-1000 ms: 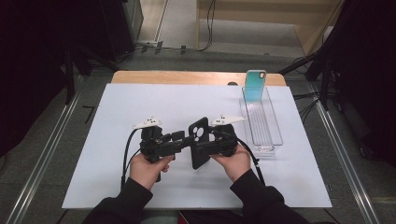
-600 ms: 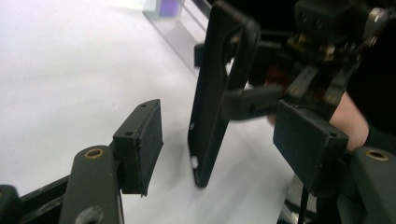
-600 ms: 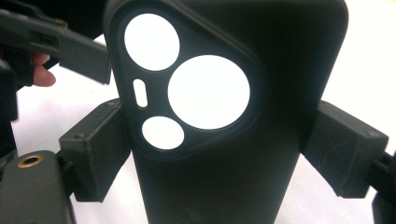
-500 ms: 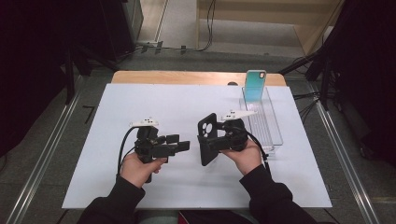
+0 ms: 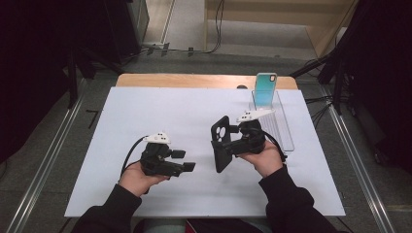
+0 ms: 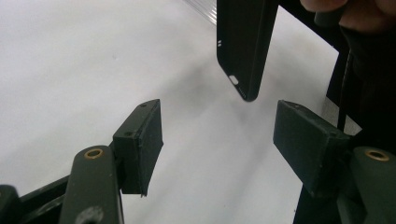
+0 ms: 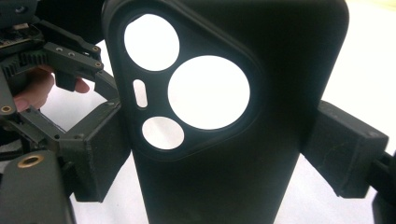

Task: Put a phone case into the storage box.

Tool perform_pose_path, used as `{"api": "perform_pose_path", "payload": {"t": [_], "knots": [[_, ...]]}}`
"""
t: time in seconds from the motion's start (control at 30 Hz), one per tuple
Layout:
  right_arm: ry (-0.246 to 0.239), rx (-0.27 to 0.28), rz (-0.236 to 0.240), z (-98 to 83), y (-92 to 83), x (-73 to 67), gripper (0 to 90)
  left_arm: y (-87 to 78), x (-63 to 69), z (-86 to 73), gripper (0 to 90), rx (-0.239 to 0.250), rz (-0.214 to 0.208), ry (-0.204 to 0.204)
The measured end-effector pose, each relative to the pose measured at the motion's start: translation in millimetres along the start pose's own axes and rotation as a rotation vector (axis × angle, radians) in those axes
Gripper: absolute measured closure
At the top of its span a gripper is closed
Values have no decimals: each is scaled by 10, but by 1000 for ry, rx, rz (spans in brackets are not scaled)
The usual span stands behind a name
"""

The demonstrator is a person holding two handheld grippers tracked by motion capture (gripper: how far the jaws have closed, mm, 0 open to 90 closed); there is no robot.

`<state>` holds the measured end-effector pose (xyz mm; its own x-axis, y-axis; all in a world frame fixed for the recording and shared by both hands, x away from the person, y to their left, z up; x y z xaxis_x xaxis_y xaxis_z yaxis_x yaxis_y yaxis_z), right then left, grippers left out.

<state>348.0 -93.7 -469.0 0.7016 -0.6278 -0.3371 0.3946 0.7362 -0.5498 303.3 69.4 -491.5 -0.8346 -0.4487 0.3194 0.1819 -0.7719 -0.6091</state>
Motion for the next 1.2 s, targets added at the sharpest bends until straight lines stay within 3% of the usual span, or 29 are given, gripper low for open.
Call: {"api": "perform_pose_path", "payload": {"t": [0.3,0.47,0.73,0.93,1.2], "knots": [[-13,8,-1,66,-152,7,122,-38,-32,-232,331,-57,-9,37],[-14,22,-14,118,-258,41,124,-88,-55,-288,331,-49,-9,32],[9,33,-40,169,-474,181,124,-151,-61,-362,331,-57,-1,24],[28,71,-62,236,-683,302,124,-203,-84,-404,331,-56,2,17],[63,130,-145,317,-936,520,123,-246,-112,-441,330,-51,23,-8]]}}
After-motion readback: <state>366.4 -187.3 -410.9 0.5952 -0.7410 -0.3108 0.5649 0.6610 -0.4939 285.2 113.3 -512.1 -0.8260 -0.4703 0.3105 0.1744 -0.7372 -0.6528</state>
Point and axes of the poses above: each handheld gripper's, and its own axes: y roughly forward along the jaws, z roughly out of its top, x roughly to its right, the point moved 9 cm from there along y, roughly forward along the jaws, and after that the axes turned 3 degrees about y, right-handed, at the moved point
